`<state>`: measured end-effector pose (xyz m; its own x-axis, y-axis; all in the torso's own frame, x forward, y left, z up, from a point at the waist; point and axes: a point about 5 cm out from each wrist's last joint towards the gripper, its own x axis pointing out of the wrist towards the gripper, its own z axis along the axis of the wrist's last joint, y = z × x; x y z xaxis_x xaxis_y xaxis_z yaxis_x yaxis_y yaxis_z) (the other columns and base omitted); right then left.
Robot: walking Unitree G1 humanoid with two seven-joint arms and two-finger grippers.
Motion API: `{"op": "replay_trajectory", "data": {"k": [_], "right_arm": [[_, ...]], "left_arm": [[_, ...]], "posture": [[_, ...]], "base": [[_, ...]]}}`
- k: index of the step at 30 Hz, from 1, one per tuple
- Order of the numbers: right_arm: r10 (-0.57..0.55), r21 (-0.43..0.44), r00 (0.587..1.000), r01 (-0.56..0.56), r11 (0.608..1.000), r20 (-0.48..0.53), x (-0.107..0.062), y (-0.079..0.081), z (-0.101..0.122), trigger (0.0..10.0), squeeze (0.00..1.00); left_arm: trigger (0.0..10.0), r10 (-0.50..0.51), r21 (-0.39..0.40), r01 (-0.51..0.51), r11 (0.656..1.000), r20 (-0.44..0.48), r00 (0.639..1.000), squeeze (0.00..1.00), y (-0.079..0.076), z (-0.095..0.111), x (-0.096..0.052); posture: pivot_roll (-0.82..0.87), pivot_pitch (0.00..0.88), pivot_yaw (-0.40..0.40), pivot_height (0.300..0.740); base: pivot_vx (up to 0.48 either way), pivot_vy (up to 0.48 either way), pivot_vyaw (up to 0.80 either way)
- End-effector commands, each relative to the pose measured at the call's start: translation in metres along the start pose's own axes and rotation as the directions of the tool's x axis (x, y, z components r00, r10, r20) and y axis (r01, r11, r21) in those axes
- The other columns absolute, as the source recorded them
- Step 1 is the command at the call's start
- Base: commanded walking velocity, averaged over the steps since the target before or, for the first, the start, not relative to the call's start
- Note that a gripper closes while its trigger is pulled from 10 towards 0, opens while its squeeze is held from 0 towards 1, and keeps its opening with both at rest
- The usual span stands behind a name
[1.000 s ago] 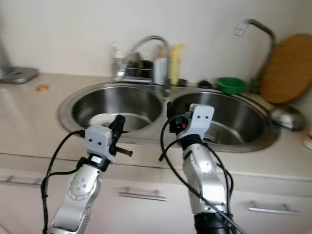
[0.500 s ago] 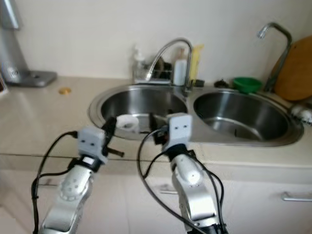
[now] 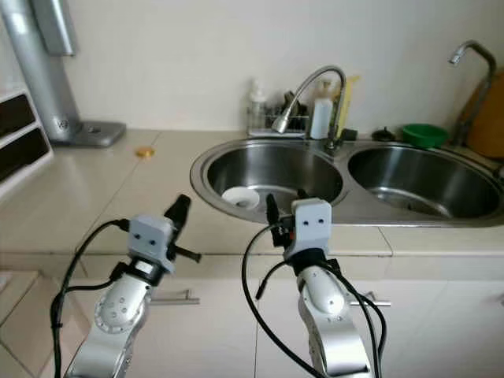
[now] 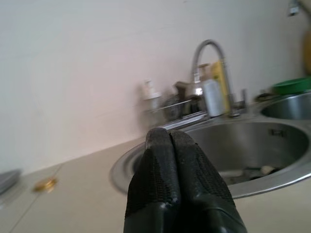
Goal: Kitchen organization
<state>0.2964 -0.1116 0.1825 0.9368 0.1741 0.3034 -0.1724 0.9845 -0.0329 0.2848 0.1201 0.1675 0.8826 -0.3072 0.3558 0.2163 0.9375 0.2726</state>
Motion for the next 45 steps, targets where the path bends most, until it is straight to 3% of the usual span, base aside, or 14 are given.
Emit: {"op": "replay_trajectory", "data": {"k": [1, 13, 36, 45], "right_arm": [[-0.024, -0.023, 0.999, 0.025, 0.999, 0.04, 0.001, -0.006, 0.008, 10.0, 0.0], [-0.019, -0.031, 0.998, 0.02, 0.999, 0.052, -0.001, -0.005, 0.008, 10.0, 0.0], [-0.082, -0.07, 0.996, 0.085, 0.994, 0.036, -0.008, -0.012, 0.001, 10.0, 0.0], [-0.141, -0.076, 0.99, 0.141, 0.987, 0.011, -0.008, -0.021, -0.002, 10.0, 0.0]], "left_arm": [[10.0, -0.033, 0.006, 0.033, 0.999, 0.029, 0.999, 0.0, -0.008, 0.006, 0.006], [10.0, -0.041, 0.012, 0.04, 0.999, 0.038, 0.998, 0.0, -0.011, 0.006, 0.005], [10.0, -0.059, 0.02, 0.058, 0.998, 0.029, 0.998, 0.0, -0.013, 0.002, 0.004], [10.0, -0.059, 0.013, 0.059, 0.998, 0.018, 0.998, 0.0, -0.013, 0.0, 0.004]], "posture": [[0.04, 0.0, -0.025, 0.74], [0.04, 0.0, -0.028, 0.74], [0.03, 0.0, -0.022, 0.74], [0.03, 0.0, -0.021, 0.74]], "base": [[0.0, 0.0, -0.8], [0.0, -0.332, -0.8], [0.0, 0.0, -0.66], [0.0, -0.435, -0.8]]}}
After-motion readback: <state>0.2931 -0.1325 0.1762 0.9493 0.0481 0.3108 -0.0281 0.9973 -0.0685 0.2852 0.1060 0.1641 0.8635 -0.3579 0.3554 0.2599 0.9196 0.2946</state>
